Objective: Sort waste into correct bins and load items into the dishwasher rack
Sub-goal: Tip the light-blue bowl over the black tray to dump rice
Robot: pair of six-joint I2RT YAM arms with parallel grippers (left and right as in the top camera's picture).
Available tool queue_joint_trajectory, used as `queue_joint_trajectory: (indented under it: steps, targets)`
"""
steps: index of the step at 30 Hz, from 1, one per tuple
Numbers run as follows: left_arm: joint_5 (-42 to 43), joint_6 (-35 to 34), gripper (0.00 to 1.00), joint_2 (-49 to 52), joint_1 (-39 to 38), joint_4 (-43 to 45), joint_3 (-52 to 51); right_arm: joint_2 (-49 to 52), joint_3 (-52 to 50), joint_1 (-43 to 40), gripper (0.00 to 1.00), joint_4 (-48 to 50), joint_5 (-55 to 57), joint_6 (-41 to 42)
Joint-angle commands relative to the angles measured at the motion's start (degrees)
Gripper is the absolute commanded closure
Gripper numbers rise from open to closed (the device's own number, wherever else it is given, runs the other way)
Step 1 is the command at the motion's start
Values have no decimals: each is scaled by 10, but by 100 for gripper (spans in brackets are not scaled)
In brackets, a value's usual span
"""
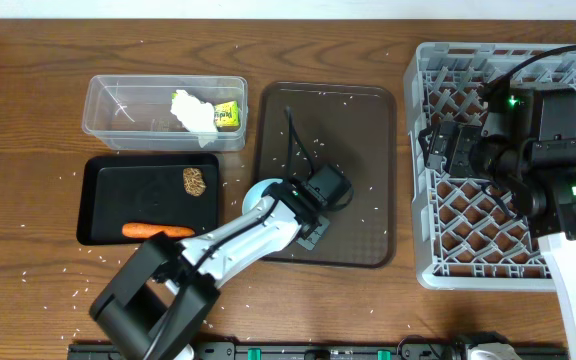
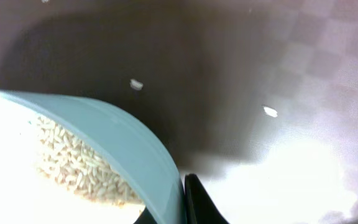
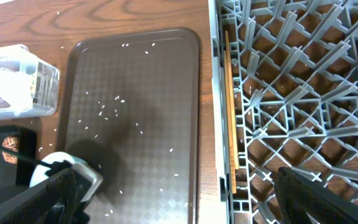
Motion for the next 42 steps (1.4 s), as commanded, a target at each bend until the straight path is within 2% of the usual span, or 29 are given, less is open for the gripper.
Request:
queue_joint_trajectory:
  steps: [1, 6, 9, 14, 21, 25, 28, 32, 37, 40, 42]
  targets:
    - [-1, -30, 94, -49, 3, -13, 30, 1, 3, -4, 5, -3, 5, 8]
    - [4, -113, 94, -120, 35, -36, 30, 1, 3, -4, 5, -9, 5, 8]
    - [61, -122, 94, -163, 90, -49, 30, 1, 3, -4, 5, -10, 5, 8]
    - [189, -122, 94, -209, 242, -73, 30, 1, 3, -4, 5, -14, 6, 8]
    - [445, -87, 94, -210, 460, -70, 7, 1, 3, -4, 5, -16, 5, 8]
    - [567, -29, 94, -209, 552, -64, -14, 1, 3, -4, 5, -18, 5, 8]
    - [665, -7, 94, -209, 613, -41, -37, 1, 3, -4, 5, -18, 5, 8]
    - [712, -7, 94, -206, 681, 7, -89, 1, 3, -4, 5, -20, 5, 8]
    - [858, -1, 94, -190, 749, 142, -170, 1, 3, -4, 5, -24, 5, 8]
    - [891, 3, 94, -173, 777, 176, -191, 1, 3, -4, 5, -24, 5, 8]
    - [911, 34, 93, -160, 789, 178, -197, 1, 3, -4, 5, -24, 5, 8]
